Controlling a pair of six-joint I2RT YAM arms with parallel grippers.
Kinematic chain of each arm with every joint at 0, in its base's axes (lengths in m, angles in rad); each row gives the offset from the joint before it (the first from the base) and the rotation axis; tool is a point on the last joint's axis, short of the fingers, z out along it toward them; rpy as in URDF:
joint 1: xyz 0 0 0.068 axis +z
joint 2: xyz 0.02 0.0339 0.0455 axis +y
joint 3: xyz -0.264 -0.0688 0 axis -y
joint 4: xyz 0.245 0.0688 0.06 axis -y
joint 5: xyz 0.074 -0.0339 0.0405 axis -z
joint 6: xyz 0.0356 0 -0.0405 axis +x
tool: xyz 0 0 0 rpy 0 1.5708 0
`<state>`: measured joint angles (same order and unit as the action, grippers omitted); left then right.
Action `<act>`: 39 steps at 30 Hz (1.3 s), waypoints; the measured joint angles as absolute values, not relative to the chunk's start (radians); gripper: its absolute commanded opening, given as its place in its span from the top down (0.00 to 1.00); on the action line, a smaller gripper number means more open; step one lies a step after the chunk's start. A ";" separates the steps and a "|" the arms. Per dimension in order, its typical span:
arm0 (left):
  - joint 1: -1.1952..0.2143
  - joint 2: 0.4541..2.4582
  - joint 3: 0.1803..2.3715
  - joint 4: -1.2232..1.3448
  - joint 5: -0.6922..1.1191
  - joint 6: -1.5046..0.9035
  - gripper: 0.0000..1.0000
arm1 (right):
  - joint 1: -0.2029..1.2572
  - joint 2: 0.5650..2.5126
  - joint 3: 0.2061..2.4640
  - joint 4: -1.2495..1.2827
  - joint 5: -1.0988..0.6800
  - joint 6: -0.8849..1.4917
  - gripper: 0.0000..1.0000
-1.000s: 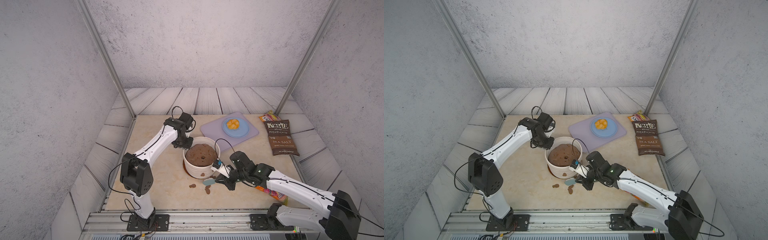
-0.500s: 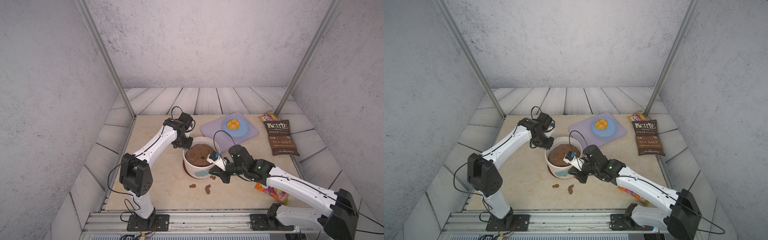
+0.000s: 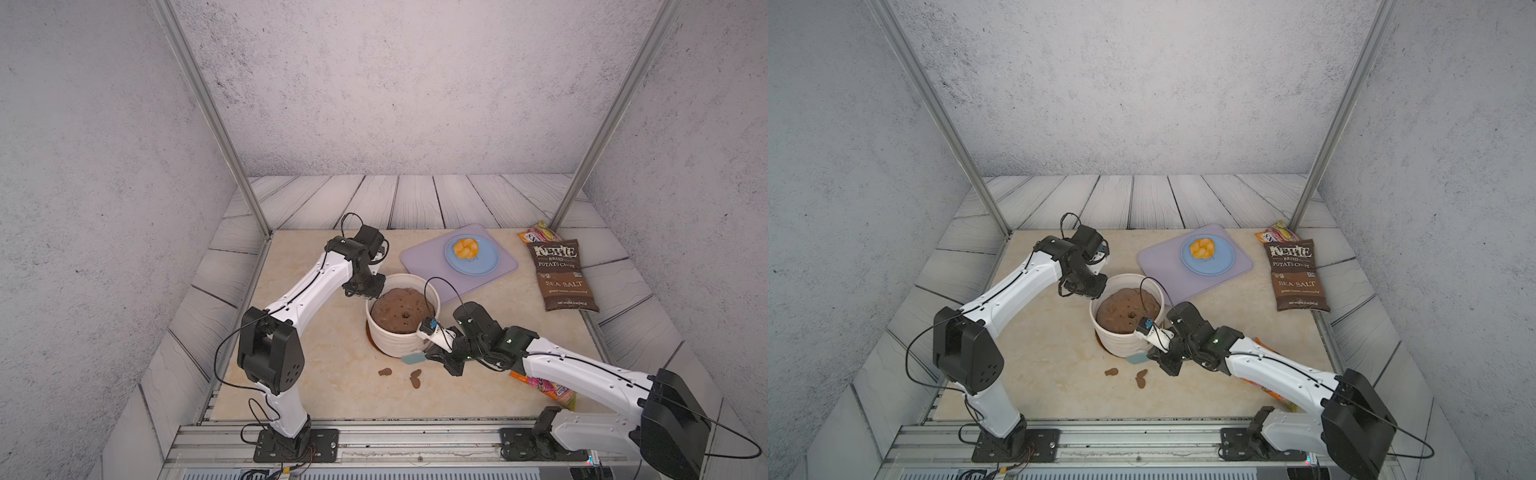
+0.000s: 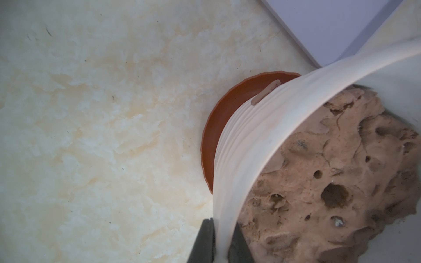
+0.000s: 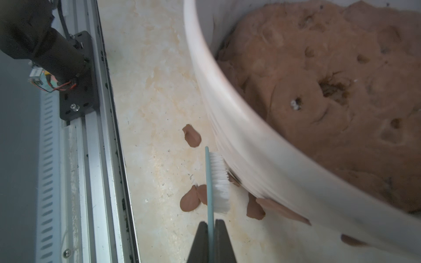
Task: Scrub the dried mud off the ceramic pot
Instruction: Rotate the pot on the tray.
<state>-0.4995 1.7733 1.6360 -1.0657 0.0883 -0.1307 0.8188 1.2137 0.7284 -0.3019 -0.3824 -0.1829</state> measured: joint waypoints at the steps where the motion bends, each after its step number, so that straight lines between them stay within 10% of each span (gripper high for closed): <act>1: -0.500 1.773 1.636 -1.066 0.089 -0.131 0.88 | 0.819 1.213 0.723 -0.303 -0.383 -0.179 1.00; 12: -0.496 1.782 1.650 -1.081 0.102 -0.123 0.77 | 0.861 1.087 0.732 -0.385 -0.418 -0.135 1.00; 24: -0.496 1.750 1.674 -1.121 0.125 -0.255 0.29 | 0.861 1.072 0.812 -0.411 -0.437 -0.097 1.00; 39: -0.587 1.350 1.357 -1.020 0.157 -1.161 0.30 | 0.852 1.090 0.815 -0.363 -0.452 -0.058 1.00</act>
